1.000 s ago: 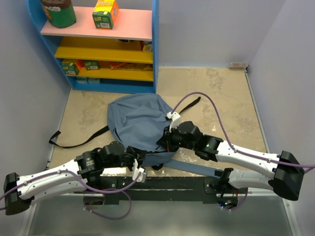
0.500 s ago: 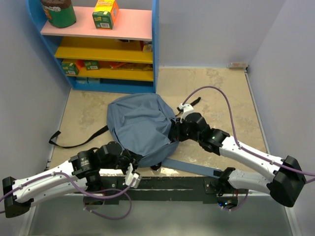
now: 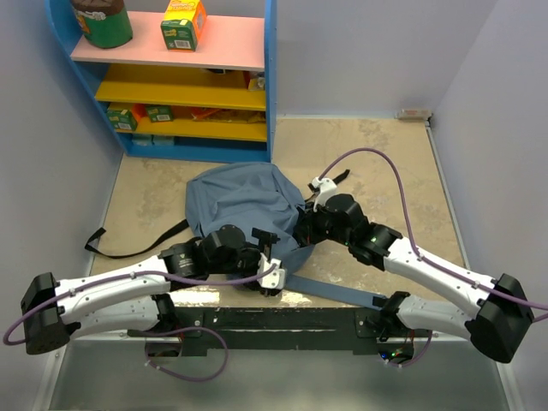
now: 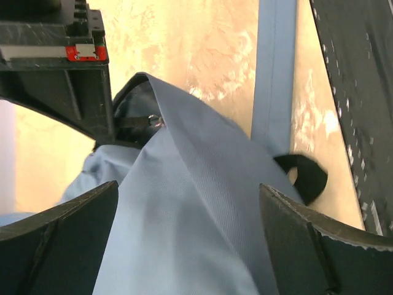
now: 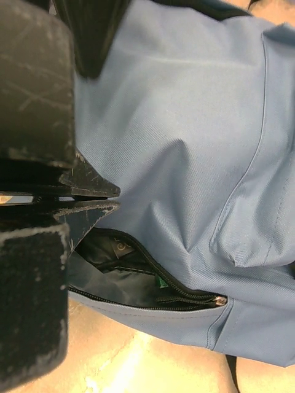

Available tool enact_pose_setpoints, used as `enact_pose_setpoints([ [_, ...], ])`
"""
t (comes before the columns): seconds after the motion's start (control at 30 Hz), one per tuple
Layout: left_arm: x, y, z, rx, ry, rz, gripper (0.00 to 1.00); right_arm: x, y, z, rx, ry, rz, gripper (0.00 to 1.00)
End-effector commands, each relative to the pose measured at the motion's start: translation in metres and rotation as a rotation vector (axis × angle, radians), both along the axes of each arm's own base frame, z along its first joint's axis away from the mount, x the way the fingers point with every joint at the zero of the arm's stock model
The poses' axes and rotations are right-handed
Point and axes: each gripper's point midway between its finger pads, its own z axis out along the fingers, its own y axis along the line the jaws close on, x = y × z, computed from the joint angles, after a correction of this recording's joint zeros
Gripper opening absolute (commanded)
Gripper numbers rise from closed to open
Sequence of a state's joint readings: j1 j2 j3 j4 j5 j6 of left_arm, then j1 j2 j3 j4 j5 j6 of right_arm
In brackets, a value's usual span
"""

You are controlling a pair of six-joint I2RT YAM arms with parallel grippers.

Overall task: Pack the student bag
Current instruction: Zip the student bag at the center of the board.

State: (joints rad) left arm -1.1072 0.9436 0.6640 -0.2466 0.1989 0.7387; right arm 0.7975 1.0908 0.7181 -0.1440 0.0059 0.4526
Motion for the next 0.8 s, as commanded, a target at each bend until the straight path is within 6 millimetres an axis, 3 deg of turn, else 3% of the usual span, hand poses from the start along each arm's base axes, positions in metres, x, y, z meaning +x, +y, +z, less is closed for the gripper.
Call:
enact_pose_setpoints([
  [0.0, 0.002, -0.030, 0.026, -0.198, 0.194, 0.141, 1.00, 0.008, 0.006, 0.039, 0.115, -0.089, -0.015, 0.00],
  [0.13, 0.004, -0.032, 0.006, -0.190, 0.291, 0.212, 0.97, 0.006, 0.005, 0.039, 0.127, -0.096, -0.013, 0.00],
  [0.27, 0.018, -0.040, 0.007, -0.273, 0.348, 0.279, 0.92, -0.001, 0.006, 0.036, 0.142, -0.093, 0.019, 0.00],
  [0.37, 0.020, -0.046, -0.004, -0.267, 0.374, 0.288, 0.87, -0.002, 0.005, 0.034, 0.149, -0.093, 0.016, 0.00],
  [0.57, 0.008, -0.057, -0.021, -0.242, 0.428, 0.258, 0.76, -0.008, 0.005, 0.034, 0.174, -0.084, 0.029, 0.00],
  [0.77, 0.014, -0.055, -0.030, -0.193, 0.394, 0.268, 0.64, -0.013, 0.003, 0.034, 0.185, -0.085, 0.041, 0.00],
])
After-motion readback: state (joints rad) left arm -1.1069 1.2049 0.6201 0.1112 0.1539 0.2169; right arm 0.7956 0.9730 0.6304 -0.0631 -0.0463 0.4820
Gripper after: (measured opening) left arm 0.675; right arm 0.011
